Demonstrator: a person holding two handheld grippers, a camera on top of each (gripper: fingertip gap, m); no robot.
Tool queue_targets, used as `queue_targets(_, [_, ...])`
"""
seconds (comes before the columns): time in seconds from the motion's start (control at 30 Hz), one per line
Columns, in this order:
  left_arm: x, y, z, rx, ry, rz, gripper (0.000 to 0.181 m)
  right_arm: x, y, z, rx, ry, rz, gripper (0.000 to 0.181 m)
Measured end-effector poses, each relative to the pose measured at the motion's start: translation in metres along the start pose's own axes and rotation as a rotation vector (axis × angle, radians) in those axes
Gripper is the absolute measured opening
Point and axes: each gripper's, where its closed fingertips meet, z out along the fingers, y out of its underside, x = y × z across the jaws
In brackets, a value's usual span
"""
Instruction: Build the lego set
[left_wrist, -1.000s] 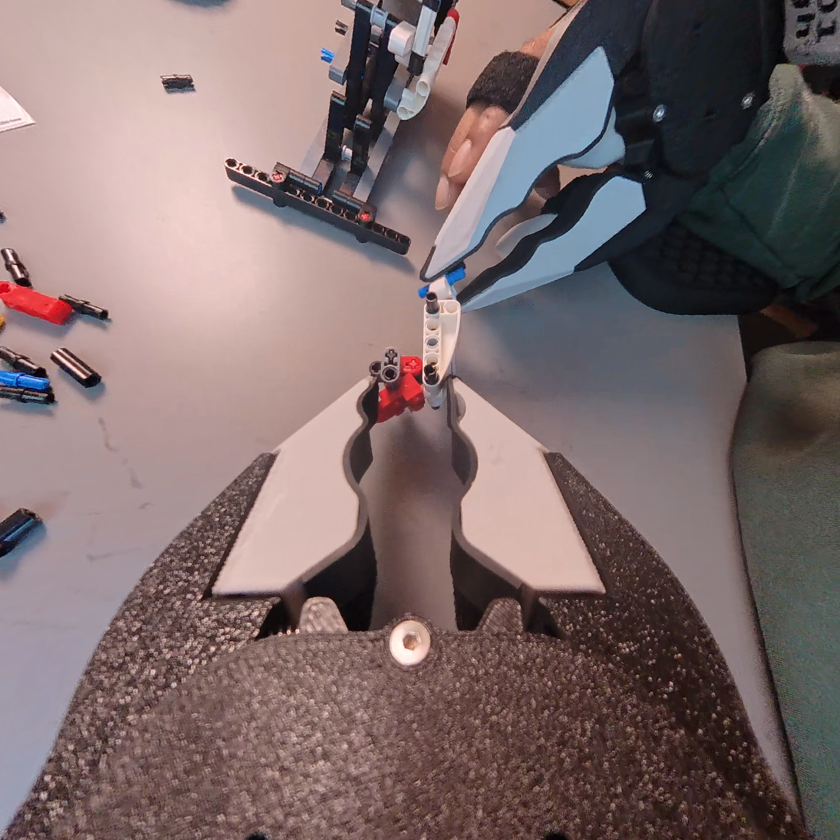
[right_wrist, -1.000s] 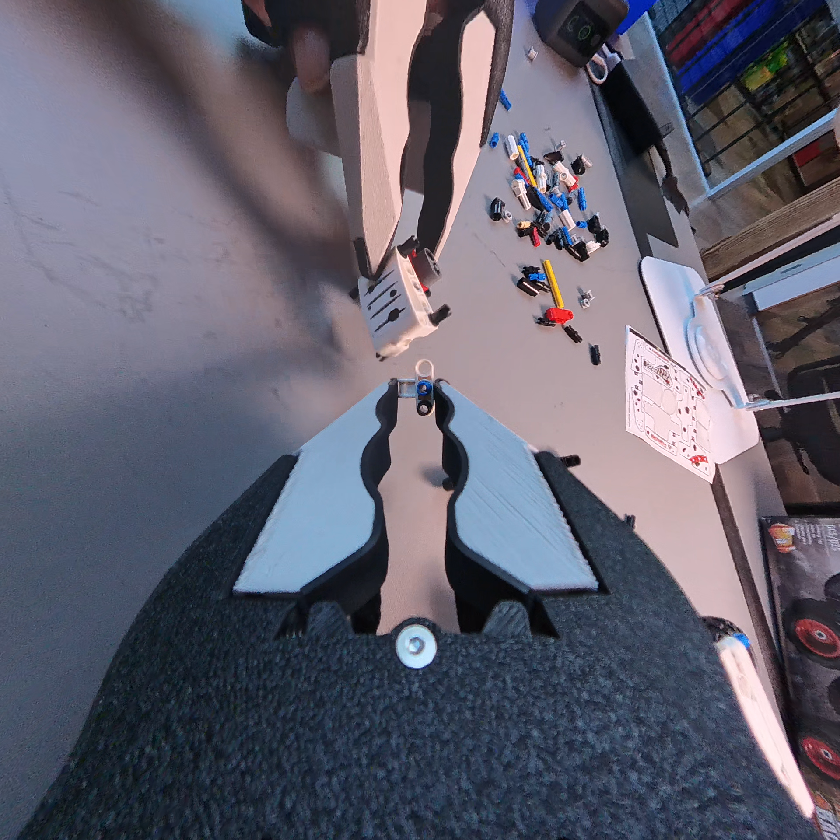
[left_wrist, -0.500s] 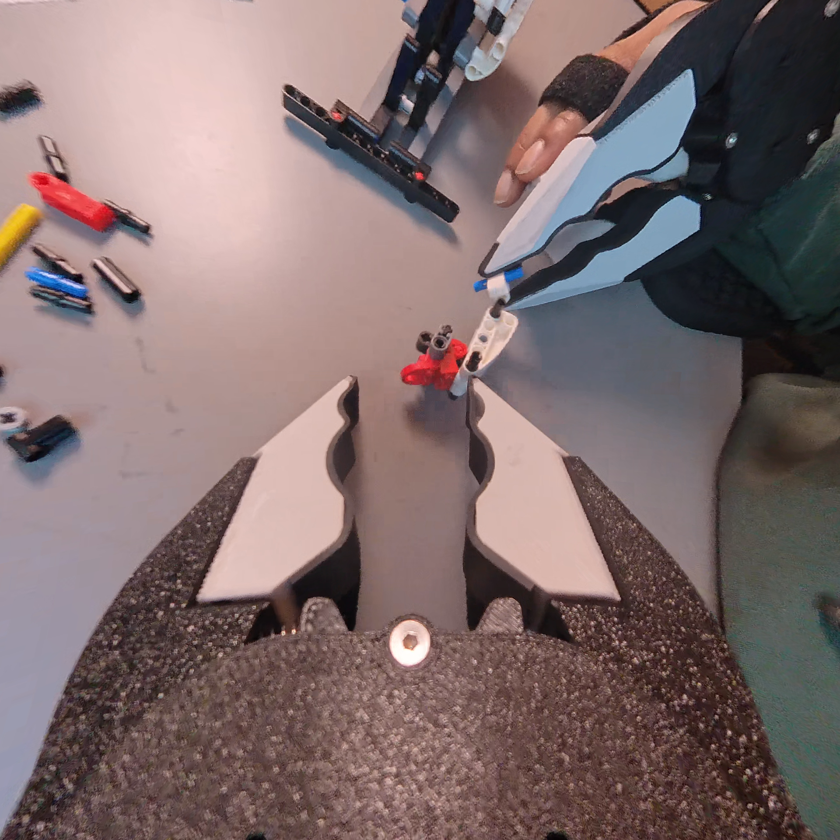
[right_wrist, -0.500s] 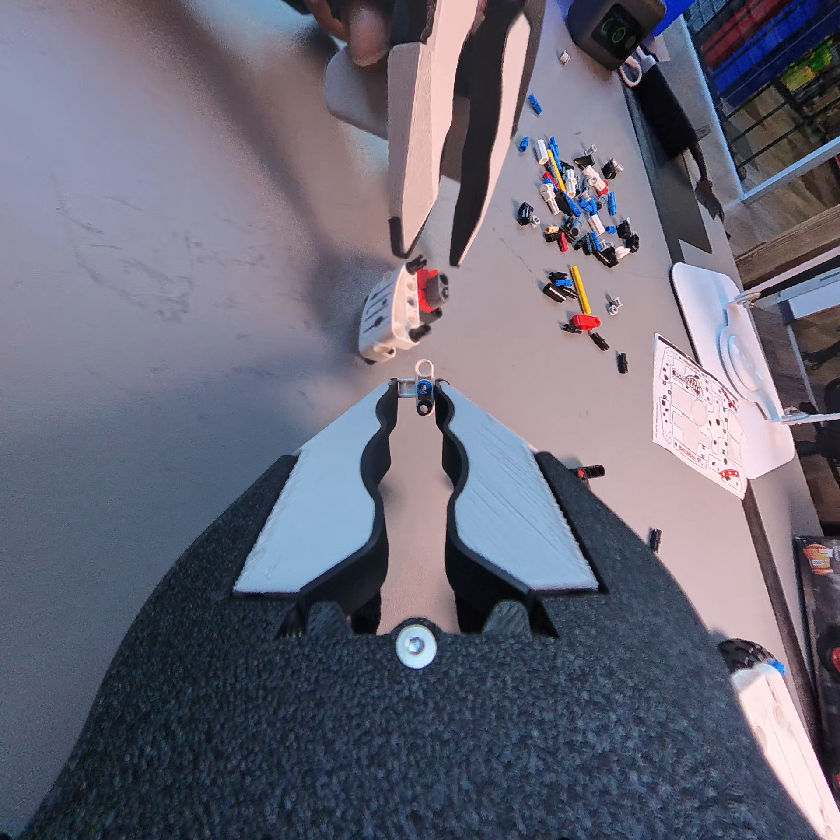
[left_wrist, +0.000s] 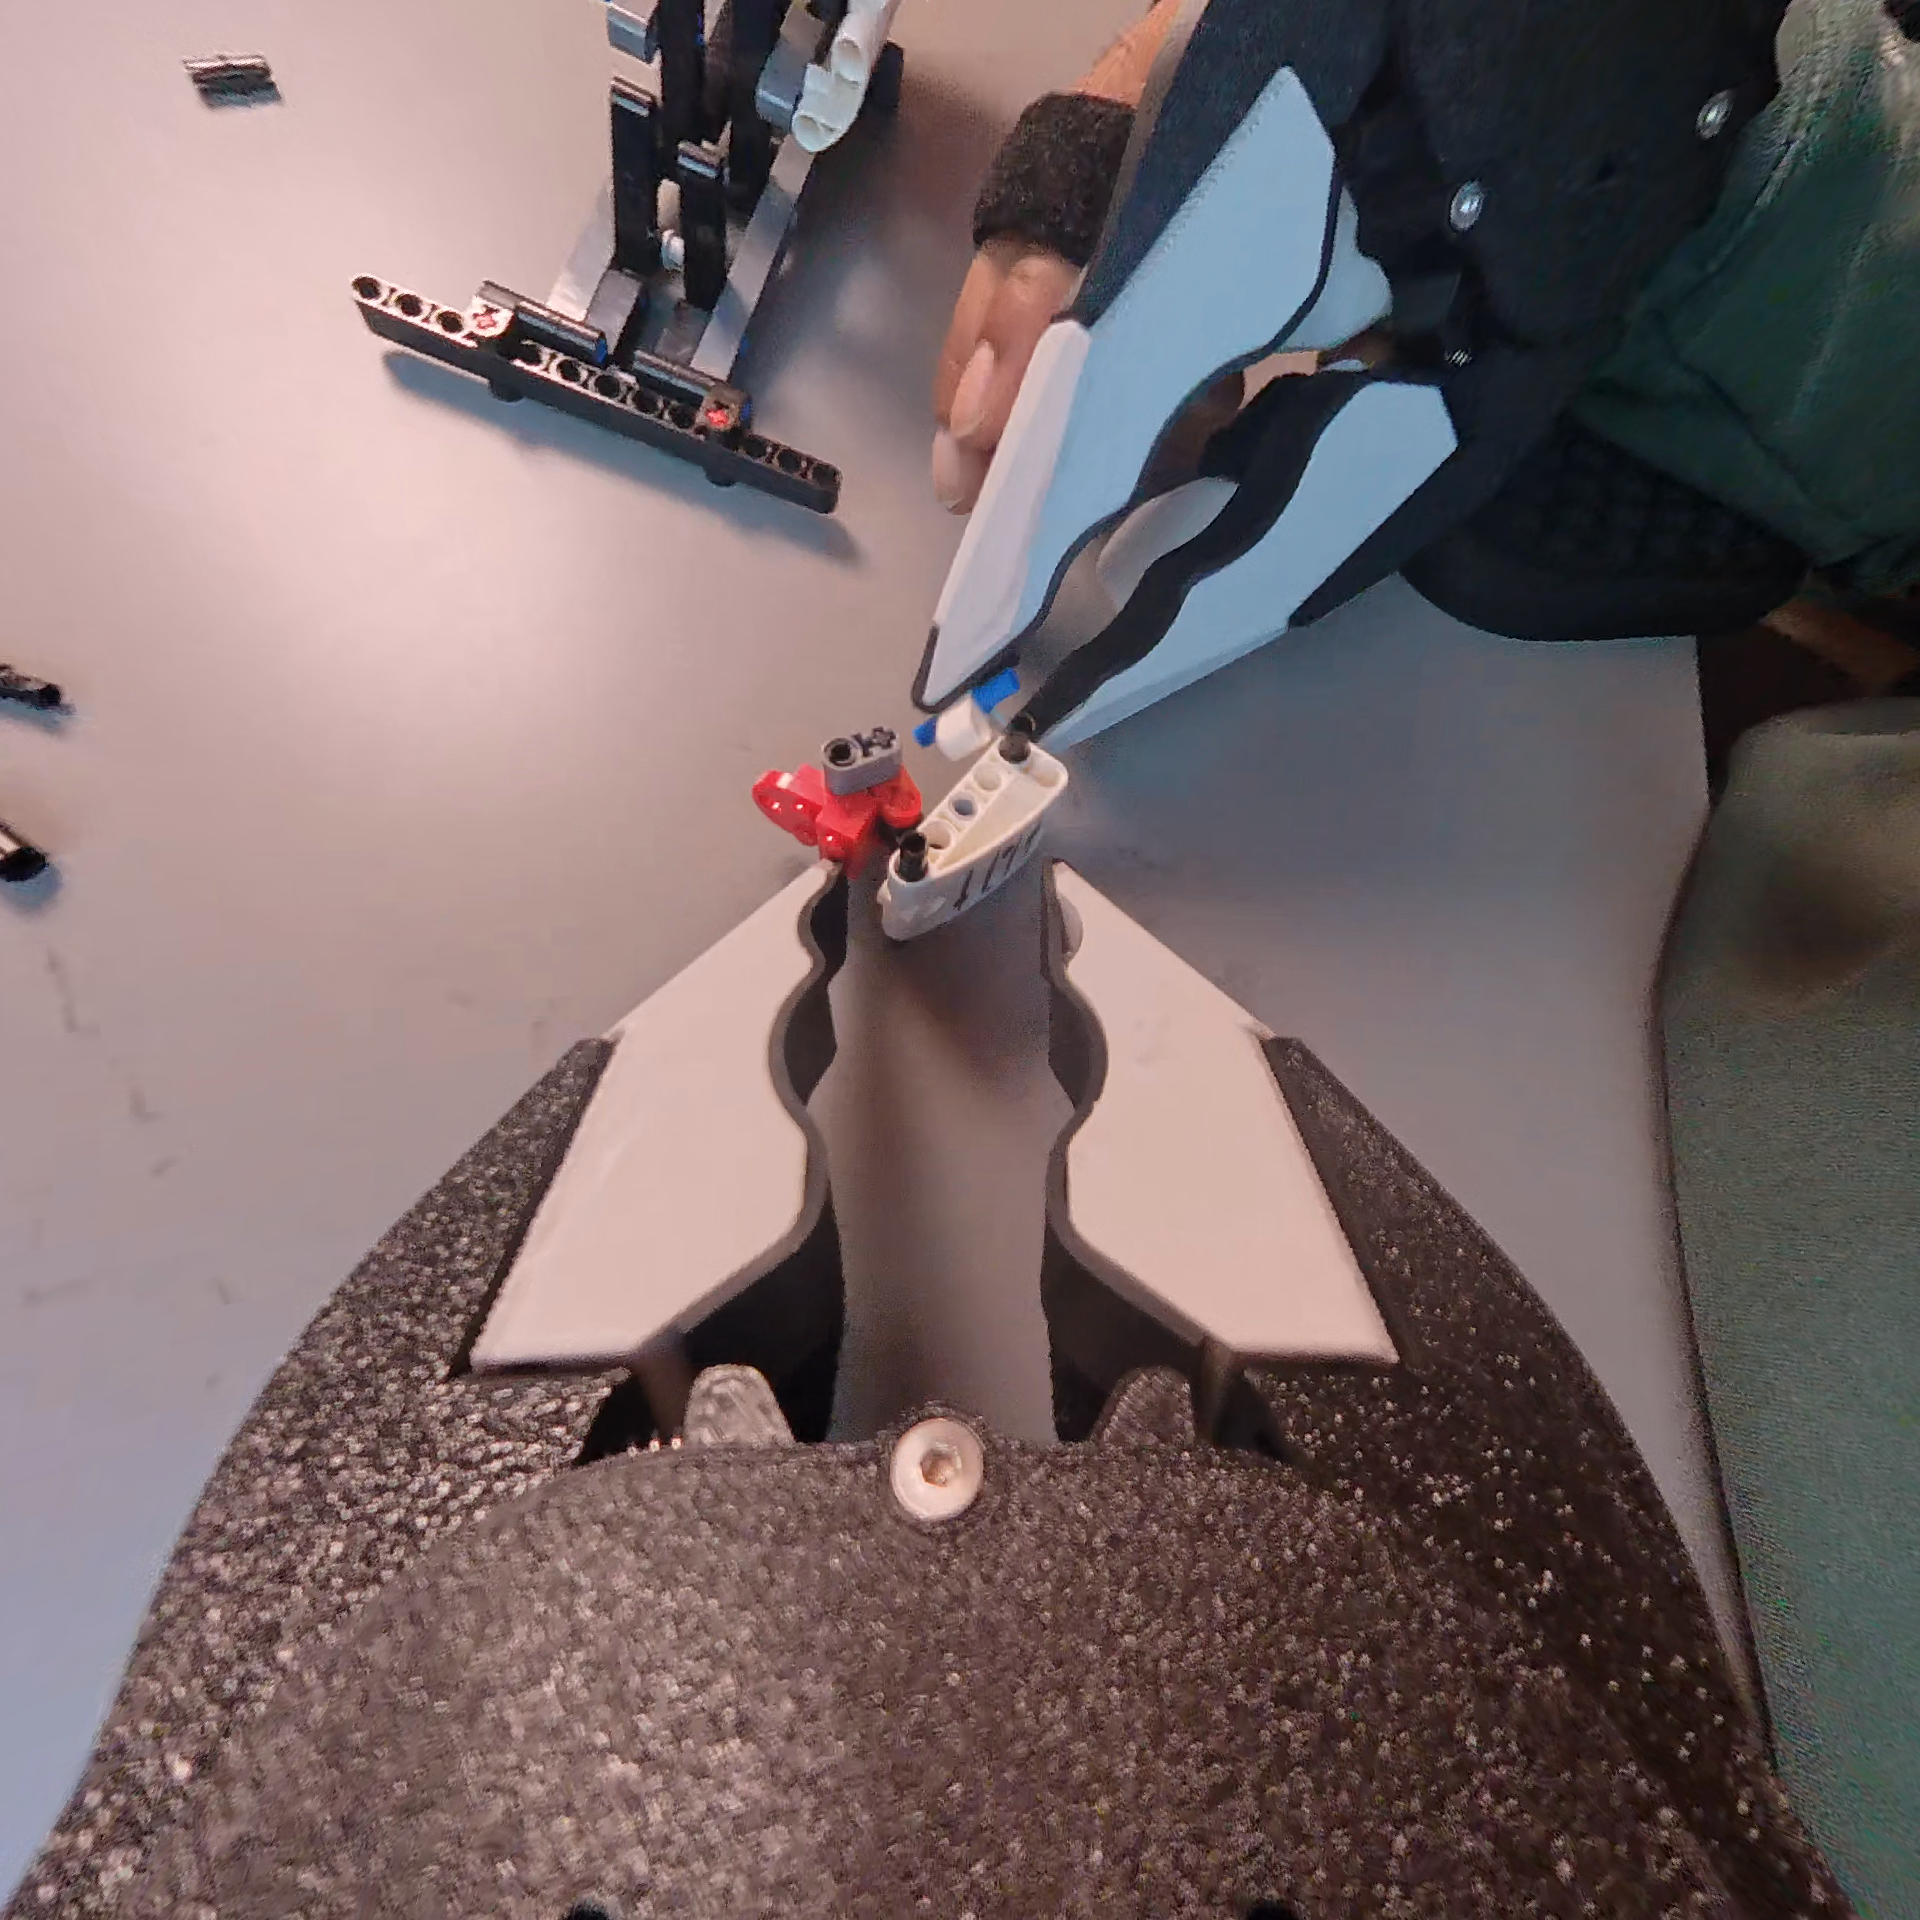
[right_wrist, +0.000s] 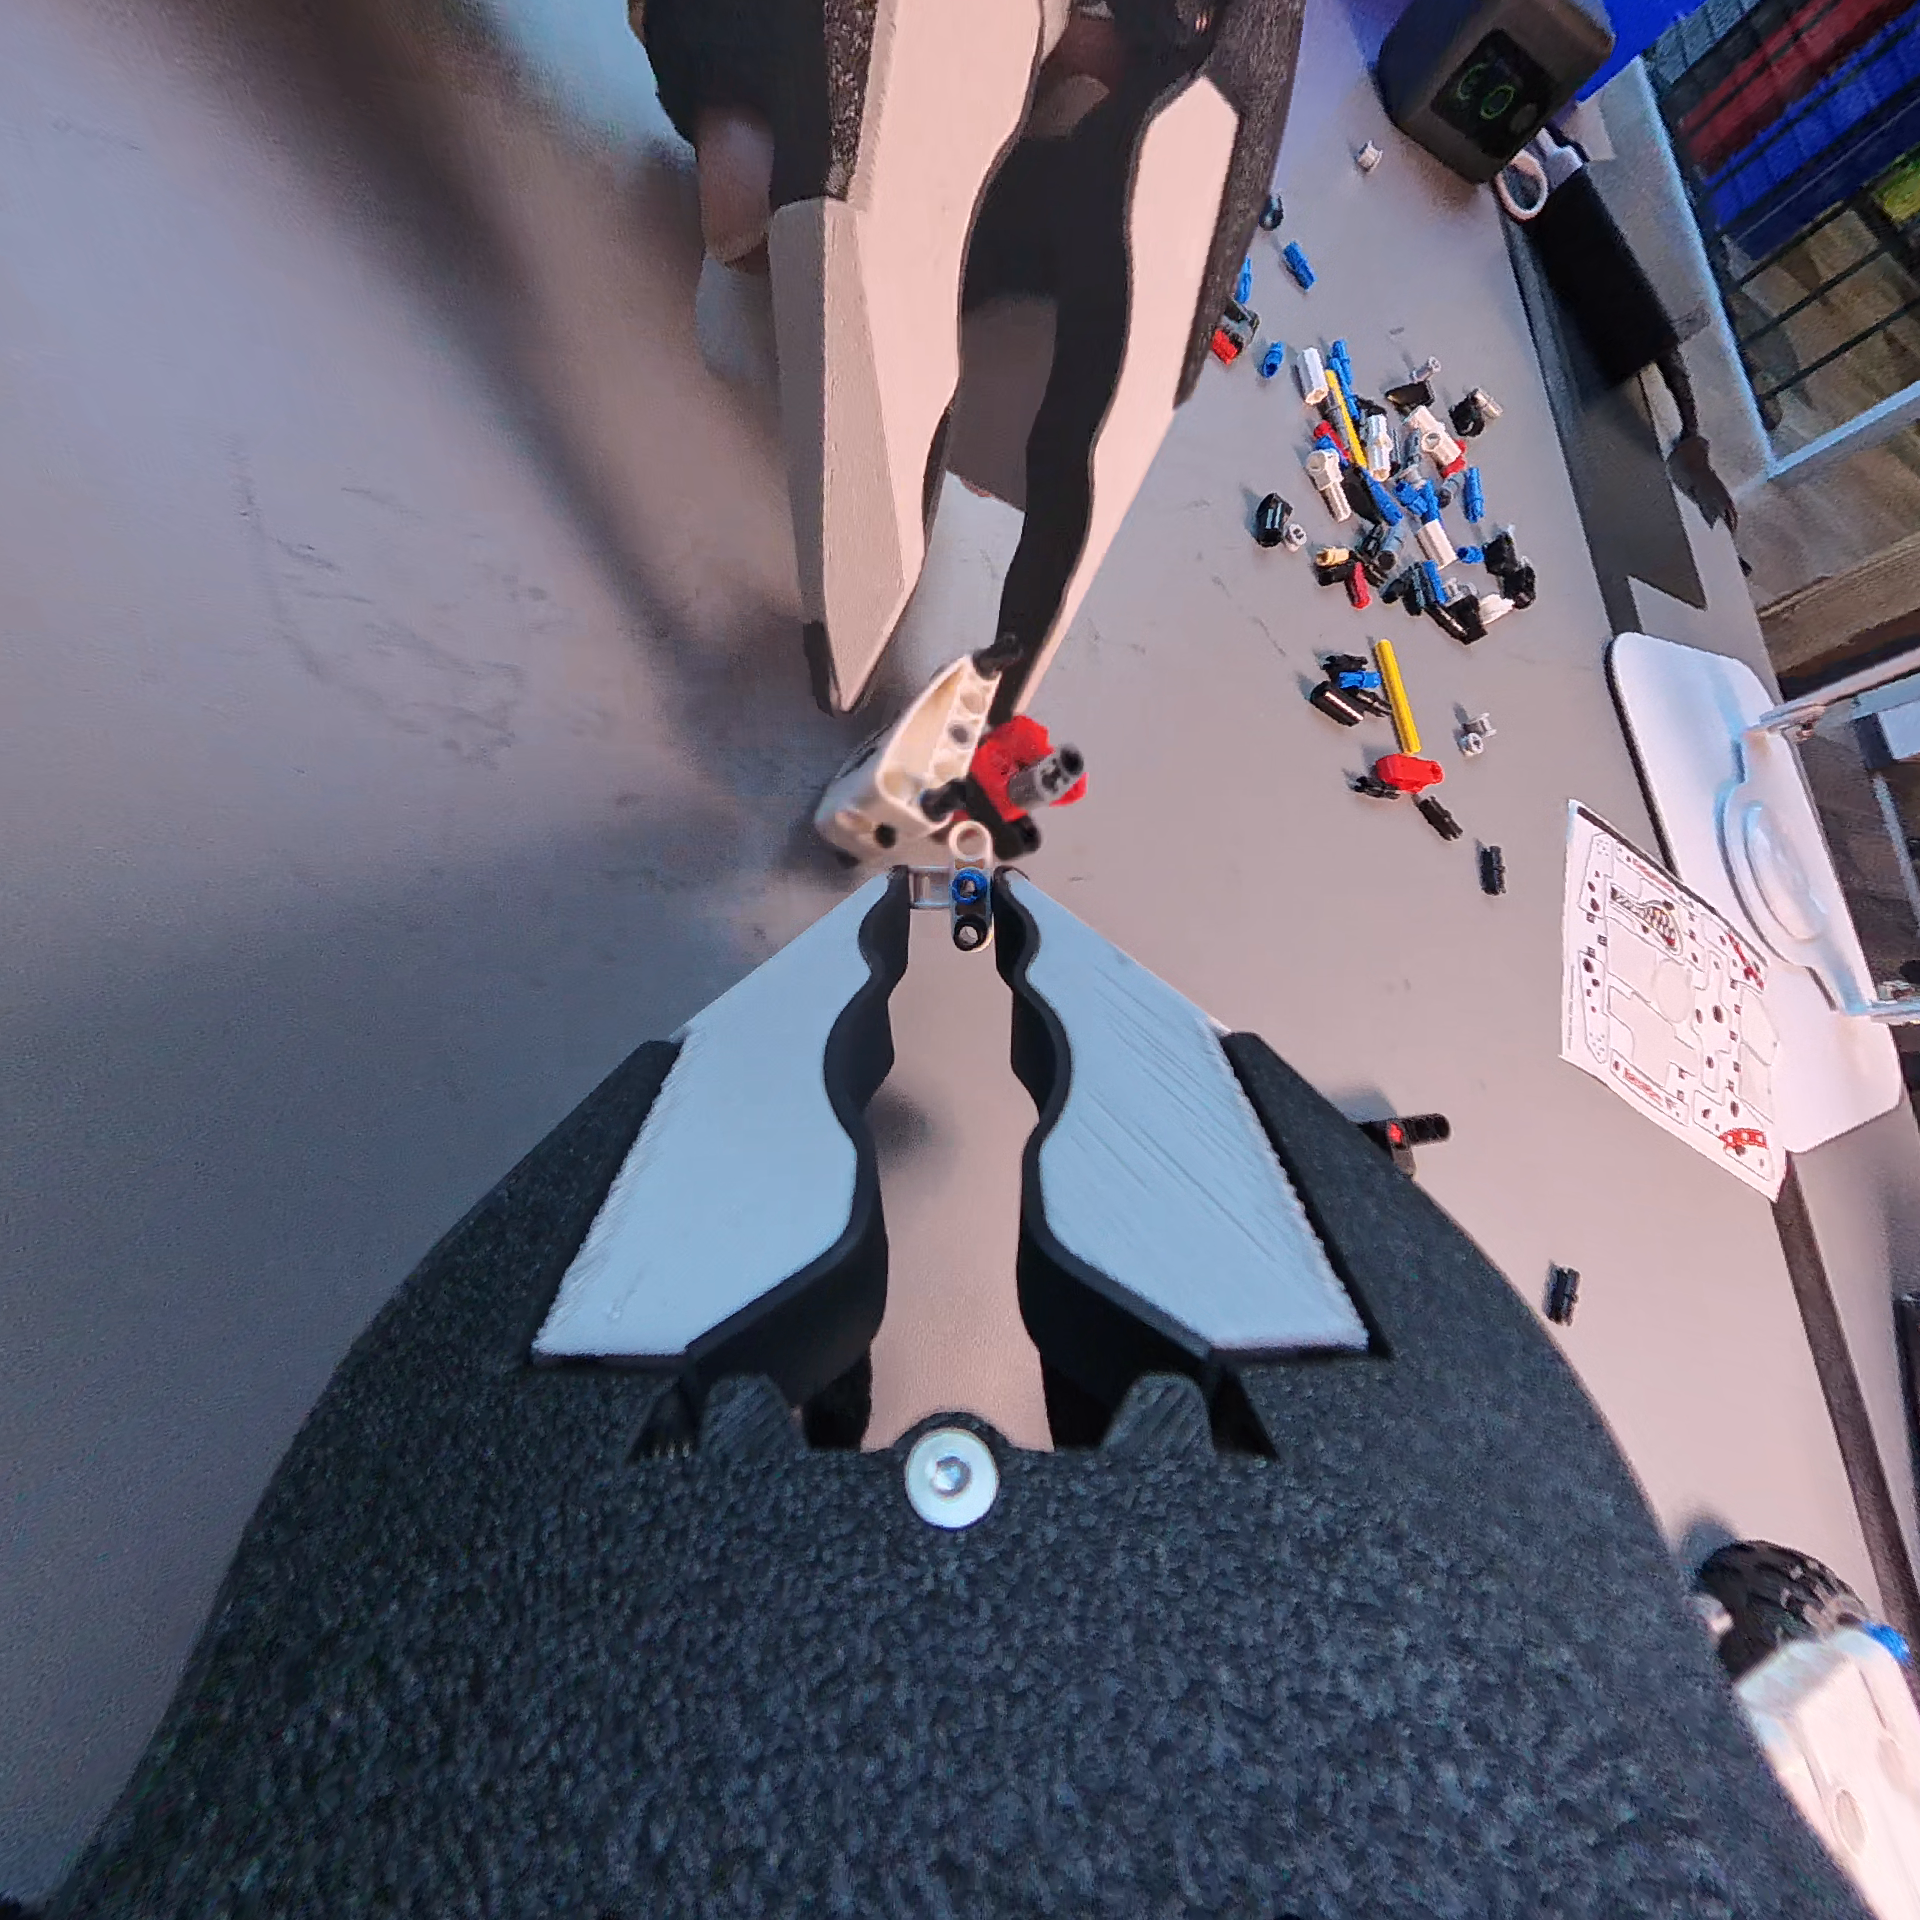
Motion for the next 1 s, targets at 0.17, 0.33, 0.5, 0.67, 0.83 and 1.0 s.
queue_targets(0.17, [0.004,-0.002,0.007,-0.006,0.007,0.029,0.035,0.001,0.0,0.001,-0.003,0.008,0.007,0.016])
queue_targets(0.33, [0.001,-0.002,0.006,-0.019,-0.067,0.07,0.022,0.001,0.0,0.0,-0.009,0.009,0.002,0.016])
queue_targets(0.5, [0.008,-0.002,0.004,-0.009,-0.09,0.133,0.007,0.01,0.011,-0.012,-0.038,0.012,0.033,0.016])
queue_targets(0.67, [0.018,-0.006,-0.002,0.018,-0.075,0.172,0.007,0.03,0.011,-0.027,0.0,0.091,0.072,0.016])
queue_targets(0.83, [0.021,-0.013,-0.015,-0.012,-0.187,0.329,0.007,0.037,-0.012,-0.032,0.126,0.126,0.099,0.016])
queue_targets(1.0, [0.02,-0.014,-0.019,0.073,-0.062,0.096,0.007,0.024,-0.01,-0.019,0.091,0.077,0.081,0.016])
